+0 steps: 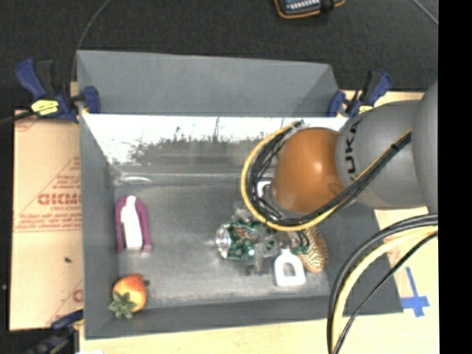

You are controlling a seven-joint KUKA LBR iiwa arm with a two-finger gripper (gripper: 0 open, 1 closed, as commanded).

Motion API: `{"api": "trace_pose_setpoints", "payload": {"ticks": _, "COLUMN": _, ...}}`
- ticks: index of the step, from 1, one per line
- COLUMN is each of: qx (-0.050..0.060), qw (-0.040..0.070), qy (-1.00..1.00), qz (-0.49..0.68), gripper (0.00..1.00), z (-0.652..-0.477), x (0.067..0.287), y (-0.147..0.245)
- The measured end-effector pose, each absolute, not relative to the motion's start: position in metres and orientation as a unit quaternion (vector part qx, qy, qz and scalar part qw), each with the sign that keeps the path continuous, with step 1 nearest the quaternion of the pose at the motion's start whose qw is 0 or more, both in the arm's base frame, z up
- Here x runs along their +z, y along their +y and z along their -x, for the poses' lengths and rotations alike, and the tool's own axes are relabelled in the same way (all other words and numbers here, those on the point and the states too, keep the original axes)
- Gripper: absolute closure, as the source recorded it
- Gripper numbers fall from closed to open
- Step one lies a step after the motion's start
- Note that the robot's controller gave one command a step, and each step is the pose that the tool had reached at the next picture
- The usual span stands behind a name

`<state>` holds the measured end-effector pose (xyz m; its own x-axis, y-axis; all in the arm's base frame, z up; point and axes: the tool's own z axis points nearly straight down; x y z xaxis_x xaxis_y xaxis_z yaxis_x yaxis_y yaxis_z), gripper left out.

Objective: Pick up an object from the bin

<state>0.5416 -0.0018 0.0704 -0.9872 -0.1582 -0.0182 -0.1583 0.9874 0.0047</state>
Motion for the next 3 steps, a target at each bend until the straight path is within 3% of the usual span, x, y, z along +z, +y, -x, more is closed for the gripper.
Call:
{"api": "trace_pose_setpoints", "payload": {"ticks": 1, "qx": 0.002, "qw": 0.002, "qy": 1.000, "qz": -0.009, "gripper": 1.00, "z": -0.5373, "x": 0.0701, "y": 0.0324}}
{"api": "trace_pose_setpoints", "payload": {"ticks": 3, "qx": 0.002, "qw": 0.003, "qy": 1.000, "qz": -0.009, "gripper": 1.00, "z": -0.5378, "x": 0.0728, "y": 0.0321}}
